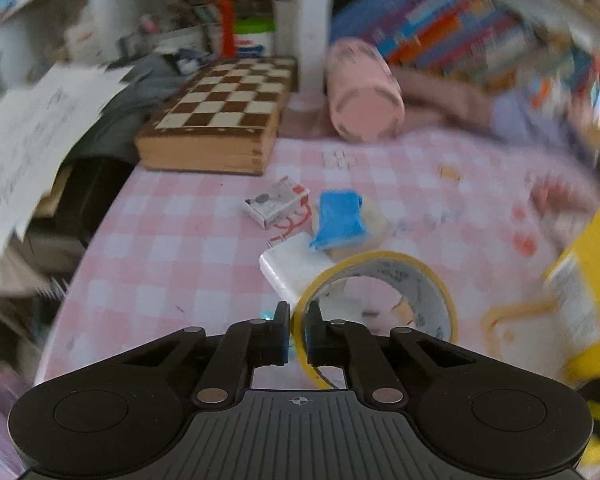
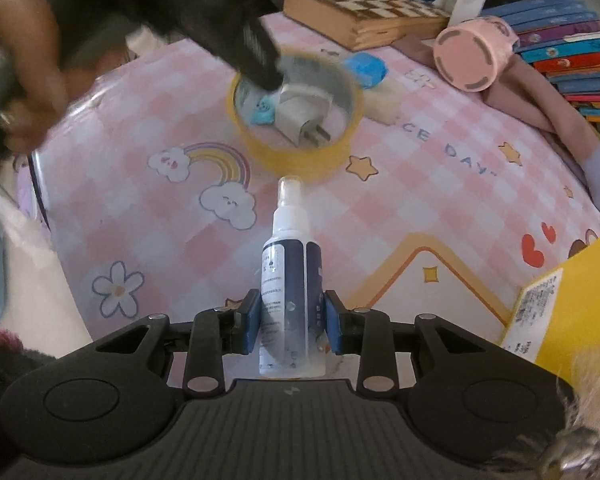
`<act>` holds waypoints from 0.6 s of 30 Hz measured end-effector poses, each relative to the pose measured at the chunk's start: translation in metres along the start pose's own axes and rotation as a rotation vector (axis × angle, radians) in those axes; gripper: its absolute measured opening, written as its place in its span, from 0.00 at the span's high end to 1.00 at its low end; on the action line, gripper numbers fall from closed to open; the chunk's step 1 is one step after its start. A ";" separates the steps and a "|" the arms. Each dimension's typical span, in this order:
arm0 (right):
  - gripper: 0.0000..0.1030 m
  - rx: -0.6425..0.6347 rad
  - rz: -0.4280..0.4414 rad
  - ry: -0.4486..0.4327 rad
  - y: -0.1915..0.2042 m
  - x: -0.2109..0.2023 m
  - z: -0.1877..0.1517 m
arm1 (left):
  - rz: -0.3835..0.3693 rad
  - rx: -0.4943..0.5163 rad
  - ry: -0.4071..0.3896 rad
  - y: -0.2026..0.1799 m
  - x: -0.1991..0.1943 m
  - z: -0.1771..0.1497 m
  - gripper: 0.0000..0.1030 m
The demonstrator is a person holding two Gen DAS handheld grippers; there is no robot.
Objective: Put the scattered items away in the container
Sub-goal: 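Carry the spray bottle and tape roll over the yellow box with both tools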
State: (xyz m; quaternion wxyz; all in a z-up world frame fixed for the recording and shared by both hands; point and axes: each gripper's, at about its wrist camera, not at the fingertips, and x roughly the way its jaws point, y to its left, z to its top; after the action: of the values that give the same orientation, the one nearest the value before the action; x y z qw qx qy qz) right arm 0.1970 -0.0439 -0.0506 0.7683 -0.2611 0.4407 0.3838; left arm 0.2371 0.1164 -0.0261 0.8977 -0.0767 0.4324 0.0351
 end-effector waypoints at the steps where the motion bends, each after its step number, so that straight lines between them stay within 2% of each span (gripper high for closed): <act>1: 0.71 0.003 0.008 0.001 -0.002 0.000 0.000 | -0.017 -0.046 -0.005 0.005 -0.005 0.001 0.94; 4: 0.71 0.038 0.033 -0.001 -0.009 -0.001 0.000 | -0.047 -0.146 -0.012 0.014 -0.018 -0.002 0.94; 7: 0.71 0.045 0.023 -0.030 -0.010 -0.008 0.003 | -0.070 -0.219 -0.037 0.020 -0.034 -0.006 0.94; 13: 0.71 0.074 0.001 -0.119 -0.009 -0.029 0.002 | -0.080 -0.281 -0.088 0.027 -0.069 -0.014 0.94; 18: 0.71 0.135 0.007 -0.179 -0.013 -0.049 -0.005 | -0.081 -0.315 -0.098 0.028 -0.083 -0.026 0.94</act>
State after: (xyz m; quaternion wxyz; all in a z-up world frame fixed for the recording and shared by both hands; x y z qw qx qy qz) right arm 0.1898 -0.0723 -0.0087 0.8191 -0.1718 0.3962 0.3775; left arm 0.1614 0.1402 0.0198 0.8952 -0.2319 0.3741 0.0697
